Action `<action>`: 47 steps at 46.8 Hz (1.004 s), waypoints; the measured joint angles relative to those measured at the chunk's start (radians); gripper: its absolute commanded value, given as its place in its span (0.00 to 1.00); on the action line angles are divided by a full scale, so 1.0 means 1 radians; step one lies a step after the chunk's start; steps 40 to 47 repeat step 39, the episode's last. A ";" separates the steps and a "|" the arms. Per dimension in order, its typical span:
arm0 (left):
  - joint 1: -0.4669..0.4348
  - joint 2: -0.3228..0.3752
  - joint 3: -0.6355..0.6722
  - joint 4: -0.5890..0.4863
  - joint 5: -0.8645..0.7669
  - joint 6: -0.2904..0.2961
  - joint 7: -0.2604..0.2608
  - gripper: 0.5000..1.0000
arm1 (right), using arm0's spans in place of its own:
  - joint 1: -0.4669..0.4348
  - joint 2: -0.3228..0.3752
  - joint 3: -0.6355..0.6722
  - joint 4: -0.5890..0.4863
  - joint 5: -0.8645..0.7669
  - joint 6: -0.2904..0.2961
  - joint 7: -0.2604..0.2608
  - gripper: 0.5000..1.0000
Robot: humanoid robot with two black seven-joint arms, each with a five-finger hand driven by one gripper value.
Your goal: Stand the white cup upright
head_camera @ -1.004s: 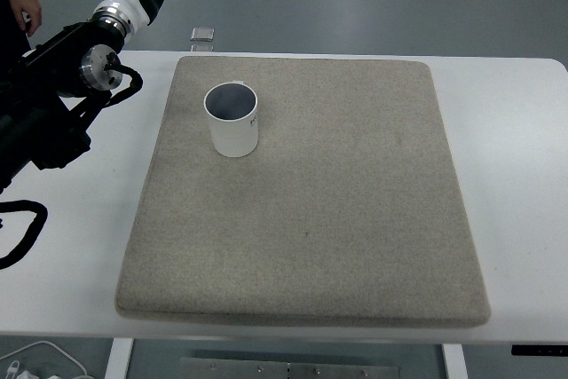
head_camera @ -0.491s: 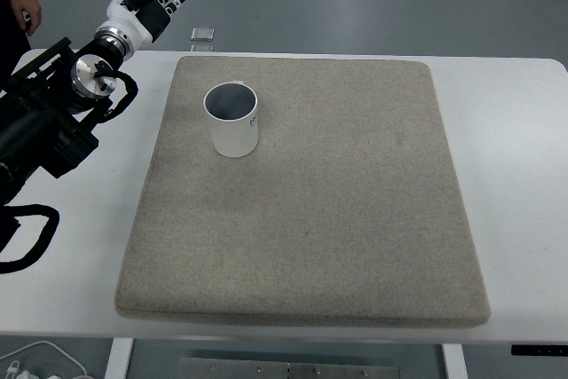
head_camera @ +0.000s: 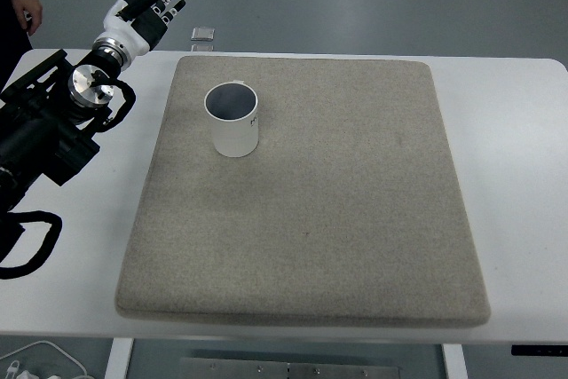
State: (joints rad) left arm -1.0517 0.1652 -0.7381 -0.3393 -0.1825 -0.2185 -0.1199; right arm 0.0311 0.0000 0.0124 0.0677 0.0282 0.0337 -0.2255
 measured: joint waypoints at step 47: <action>0.001 -0.071 0.003 0.080 0.006 -0.038 -0.010 0.98 | 0.000 0.000 0.003 0.000 0.003 0.002 0.000 0.86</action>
